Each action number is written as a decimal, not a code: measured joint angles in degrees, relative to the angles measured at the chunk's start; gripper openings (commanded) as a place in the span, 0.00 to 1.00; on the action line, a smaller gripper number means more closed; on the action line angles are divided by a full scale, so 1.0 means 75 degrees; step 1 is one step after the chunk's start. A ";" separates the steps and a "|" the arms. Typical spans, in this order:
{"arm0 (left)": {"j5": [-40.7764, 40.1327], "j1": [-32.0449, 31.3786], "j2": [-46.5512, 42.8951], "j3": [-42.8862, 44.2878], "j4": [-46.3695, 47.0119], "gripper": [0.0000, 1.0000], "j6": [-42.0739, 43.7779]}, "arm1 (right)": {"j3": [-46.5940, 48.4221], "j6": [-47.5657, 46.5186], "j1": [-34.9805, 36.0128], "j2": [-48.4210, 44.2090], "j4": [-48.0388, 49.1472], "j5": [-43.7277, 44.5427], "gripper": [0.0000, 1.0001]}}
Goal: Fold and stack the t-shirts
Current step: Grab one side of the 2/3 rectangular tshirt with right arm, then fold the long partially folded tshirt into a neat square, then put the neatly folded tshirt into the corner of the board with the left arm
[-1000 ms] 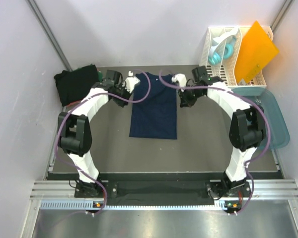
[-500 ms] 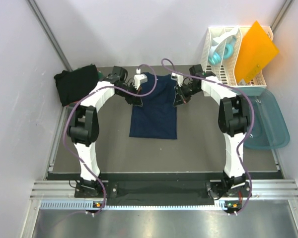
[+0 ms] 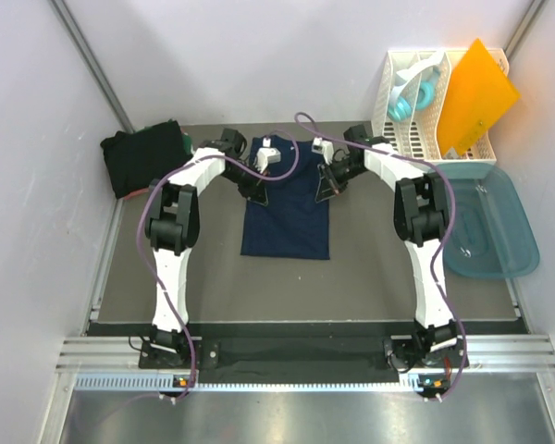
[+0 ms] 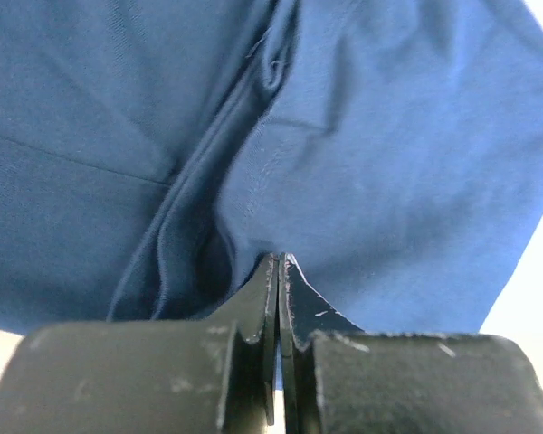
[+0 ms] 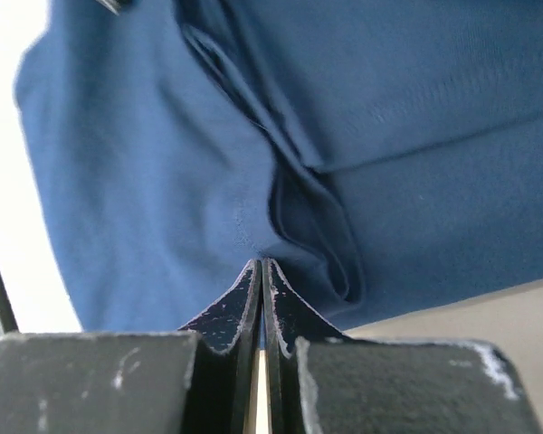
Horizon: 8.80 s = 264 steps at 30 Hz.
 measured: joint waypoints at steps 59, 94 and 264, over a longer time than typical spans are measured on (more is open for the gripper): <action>-0.7023 0.0609 -0.6636 -0.3471 0.2276 0.99 -0.0493 | -0.6455 -0.2681 0.5756 -0.4427 0.3209 0.7498 0.76; -0.7254 0.0764 -0.6767 -0.3541 0.2256 0.99 0.0376 | -0.5555 -0.2906 0.5345 -0.4843 0.2090 0.6647 0.00; -0.8431 -0.5100 -0.4712 -0.7300 0.4669 0.99 -0.0472 | -0.2687 -0.2372 0.0460 -0.5861 -0.1169 0.5578 0.77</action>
